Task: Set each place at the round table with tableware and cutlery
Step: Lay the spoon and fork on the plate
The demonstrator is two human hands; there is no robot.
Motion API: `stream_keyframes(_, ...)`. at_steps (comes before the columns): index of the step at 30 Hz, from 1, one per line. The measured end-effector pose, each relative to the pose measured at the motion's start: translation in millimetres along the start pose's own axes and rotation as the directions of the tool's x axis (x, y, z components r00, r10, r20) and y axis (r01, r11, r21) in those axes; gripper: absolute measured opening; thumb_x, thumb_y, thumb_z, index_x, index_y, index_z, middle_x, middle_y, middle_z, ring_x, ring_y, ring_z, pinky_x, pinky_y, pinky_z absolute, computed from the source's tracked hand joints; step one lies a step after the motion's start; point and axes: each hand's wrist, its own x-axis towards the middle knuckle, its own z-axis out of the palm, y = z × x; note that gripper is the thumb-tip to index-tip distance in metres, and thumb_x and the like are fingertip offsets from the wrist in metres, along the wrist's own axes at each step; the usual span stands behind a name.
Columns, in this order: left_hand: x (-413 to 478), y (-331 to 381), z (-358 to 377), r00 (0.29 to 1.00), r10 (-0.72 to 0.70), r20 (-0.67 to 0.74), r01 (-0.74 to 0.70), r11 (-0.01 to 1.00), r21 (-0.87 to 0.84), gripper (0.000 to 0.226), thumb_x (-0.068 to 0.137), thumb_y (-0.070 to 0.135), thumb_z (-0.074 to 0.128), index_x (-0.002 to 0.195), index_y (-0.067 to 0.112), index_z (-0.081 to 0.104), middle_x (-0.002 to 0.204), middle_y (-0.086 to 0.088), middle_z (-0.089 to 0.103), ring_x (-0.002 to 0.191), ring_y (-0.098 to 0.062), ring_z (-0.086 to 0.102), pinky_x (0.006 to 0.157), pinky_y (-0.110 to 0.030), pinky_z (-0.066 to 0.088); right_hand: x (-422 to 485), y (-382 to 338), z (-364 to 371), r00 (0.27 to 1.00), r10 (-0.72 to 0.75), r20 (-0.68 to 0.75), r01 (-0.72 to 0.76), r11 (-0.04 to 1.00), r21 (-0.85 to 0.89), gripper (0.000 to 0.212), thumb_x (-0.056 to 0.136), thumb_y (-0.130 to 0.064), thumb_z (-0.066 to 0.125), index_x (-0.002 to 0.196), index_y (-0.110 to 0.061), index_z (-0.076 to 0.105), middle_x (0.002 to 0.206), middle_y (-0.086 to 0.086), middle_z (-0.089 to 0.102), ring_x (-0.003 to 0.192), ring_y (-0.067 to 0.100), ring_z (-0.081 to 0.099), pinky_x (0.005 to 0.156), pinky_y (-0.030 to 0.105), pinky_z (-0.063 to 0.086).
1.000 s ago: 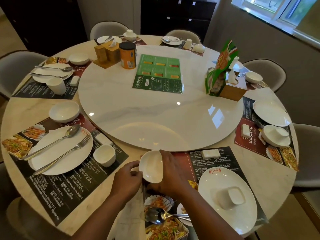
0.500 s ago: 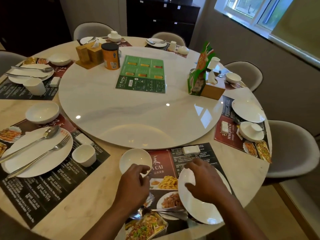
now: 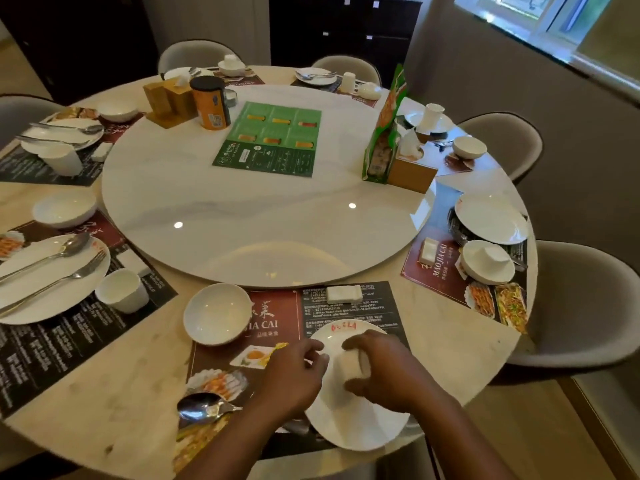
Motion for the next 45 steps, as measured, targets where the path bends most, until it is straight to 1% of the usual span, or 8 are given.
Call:
stream_keyframes(4,2.1,12.7,12.3,0.992,-0.114,-0.044,0.106,0.982,-0.154,0.021,0.092,0.036,0.06,0.113,0.037,0.063,0.106,0.01,0.068,0.095,-0.009,0.064,0.087,-0.039,0.056,5.0,3.4,-12.3,0.995,-0.036,-0.095,0.055,0.978,0.2,0.074,0.072,-0.044,0.084,0.137,-0.035,0.049,0.137,-0.008,0.054,0.118,0.012,0.053,0.091,0.026,0.051)
stream_keyframes(11,-7.1,-0.1,-18.0,0.941,-0.17,-0.292,0.125,0.978,-0.166,0.03,0.094,0.028,0.061,0.124,0.029,0.058,0.115,0.011,0.059,0.1,-0.008,0.056,0.081,-0.027,0.048,62.7,-28.7,-29.9,0.97,-0.06,-0.237,0.123,0.957,0.264,0.073,0.075,-0.04,0.084,0.136,-0.024,0.048,0.131,0.0,0.054,0.11,0.016,0.051,0.084,0.03,0.051)
stream_keyframes(17,-24.4,-25.0,-32.9,0.889,-0.224,-0.398,0.176,0.972,-0.153,0.032,0.091,0.018,0.065,0.122,0.027,0.06,0.111,0.008,0.059,0.099,-0.013,0.061,0.084,-0.034,0.055,109.4,-51.9,-25.7,0.981,-0.179,-0.078,0.181,0.983,0.014,0.073,0.077,-0.03,0.082,0.138,-0.015,0.046,0.13,0.009,0.056,0.118,0.026,0.052,0.089,0.034,0.049)
stream_keyframes(23,-37.7,-49.3,-39.7,0.863,-0.257,-0.434,0.203,0.965,-0.167,0.031,0.093,0.019,0.063,0.122,0.031,0.06,0.116,0.008,0.063,0.097,-0.01,0.061,0.065,-0.017,0.05,125.0,-60.8,-7.1,0.971,-0.238,-0.017,0.234,0.964,-0.129,0.058,0.078,-0.028,0.077,0.127,-0.013,0.051,0.122,0.007,0.059,0.111,0.024,0.054,0.082,0.032,0.049)
stream_keyframes(31,-54.6,-65.0,-56.9,0.806,-0.296,-0.512,0.233,0.955,-0.185,0.031,0.091,0.016,0.065,0.115,0.035,0.061,0.109,0.013,0.063,0.092,-0.008,0.062,0.065,-0.018,0.052,133.1,-58.2,3.0,0.967,-0.248,-0.066,0.237,0.962,-0.137,0.063,0.076,-0.026,0.079,0.132,-0.016,0.053,0.124,0.005,0.053,0.111,0.025,0.056,0.083,0.032,0.052)
stream_keyframes(35,-69.0,-75.0,-73.1,0.751,-0.338,-0.568,0.252,0.941,-0.226,0.03,0.09,0.014,0.065,0.113,0.033,0.063,0.105,0.012,0.064,0.092,-0.009,0.063,0.066,-0.023,0.055,123.4,-61.5,3.0,0.957,-0.273,-0.103,0.239,0.937,-0.256,0.073,0.08,-0.035,0.076,0.144,-0.02,0.042,0.139,0.006,0.046,0.123,0.026,0.048,0.097,0.04,0.048)
stream_keyframes(39,-81.0,-85.7,-82.8,0.72,-0.357,-0.595,0.293,0.934,-0.206,0.024,0.09,0.014,0.064,0.111,0.028,0.064,0.098,0.009,0.065,0.085,-0.008,0.063,0.065,-0.024,0.053,89.1,-87.4,15.8,0.857,-0.406,-0.317,0.304,0.895,-0.326,0.04,0.09,-0.032,0.063,0.128,-0.022,0.057,0.125,0.003,0.056,0.109,0.021,0.052,0.093,0.037,0.045)
stream_keyframes(45,-89.6,-97.4,-81.0,0.702,-0.45,-0.553,0.435,0.885,-0.168,0.021,0.088,0.019,0.062,0.105,0.03,0.06,0.086,0.012,0.064,0.075,-0.005,0.059,0.08,-0.039,0.055,40.7,-120.6,83.6,0.873,-0.485,0.05,0.487,0.859,-0.159,0.016,0.093,-0.025,0.061,0.108,-0.022,0.065,0.104,0.002,0.067,0.091,0.021,0.063,0.07,0.03,0.048)
